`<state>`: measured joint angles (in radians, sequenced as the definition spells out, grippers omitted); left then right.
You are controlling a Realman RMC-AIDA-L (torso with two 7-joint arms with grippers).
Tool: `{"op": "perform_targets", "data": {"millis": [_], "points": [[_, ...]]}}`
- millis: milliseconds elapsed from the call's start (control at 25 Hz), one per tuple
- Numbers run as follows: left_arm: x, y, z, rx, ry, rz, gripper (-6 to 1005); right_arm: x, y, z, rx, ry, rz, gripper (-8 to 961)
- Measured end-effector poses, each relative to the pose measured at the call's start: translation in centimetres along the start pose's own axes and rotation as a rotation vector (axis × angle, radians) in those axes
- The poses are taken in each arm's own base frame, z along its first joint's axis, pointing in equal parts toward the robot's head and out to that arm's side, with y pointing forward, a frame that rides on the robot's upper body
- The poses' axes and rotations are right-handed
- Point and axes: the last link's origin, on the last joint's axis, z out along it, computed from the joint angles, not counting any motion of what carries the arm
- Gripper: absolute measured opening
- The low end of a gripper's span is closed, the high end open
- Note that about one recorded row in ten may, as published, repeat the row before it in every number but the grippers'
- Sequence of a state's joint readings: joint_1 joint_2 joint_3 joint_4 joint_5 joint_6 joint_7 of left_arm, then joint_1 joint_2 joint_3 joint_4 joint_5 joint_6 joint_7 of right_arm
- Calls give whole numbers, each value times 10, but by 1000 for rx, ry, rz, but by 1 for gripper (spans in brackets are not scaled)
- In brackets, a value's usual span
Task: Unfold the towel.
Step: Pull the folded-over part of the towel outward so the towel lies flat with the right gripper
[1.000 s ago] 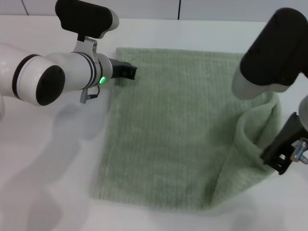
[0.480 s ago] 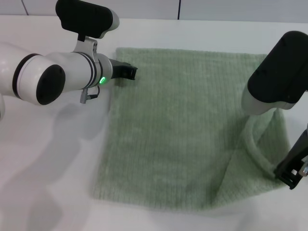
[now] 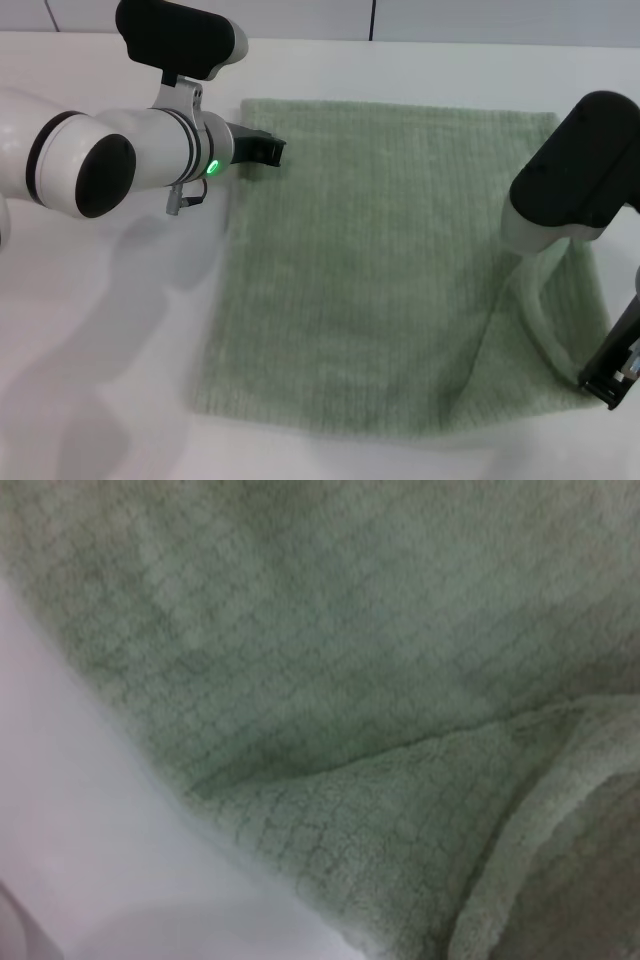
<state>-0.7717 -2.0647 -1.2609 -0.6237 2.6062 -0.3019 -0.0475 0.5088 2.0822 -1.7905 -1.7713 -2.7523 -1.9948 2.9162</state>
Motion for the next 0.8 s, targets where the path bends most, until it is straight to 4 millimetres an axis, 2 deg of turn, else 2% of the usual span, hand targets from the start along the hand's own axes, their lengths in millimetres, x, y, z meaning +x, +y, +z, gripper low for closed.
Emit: {"op": "perform_targets", "data": {"millis": [680, 800], "points": [[4, 0, -1, -3, 7, 8, 3, -4, 3, 15, -14, 113, -42, 90], [4, 0, -1, -3, 9, 8, 3, -6, 3, 13, -11, 106, -49, 149]]}}
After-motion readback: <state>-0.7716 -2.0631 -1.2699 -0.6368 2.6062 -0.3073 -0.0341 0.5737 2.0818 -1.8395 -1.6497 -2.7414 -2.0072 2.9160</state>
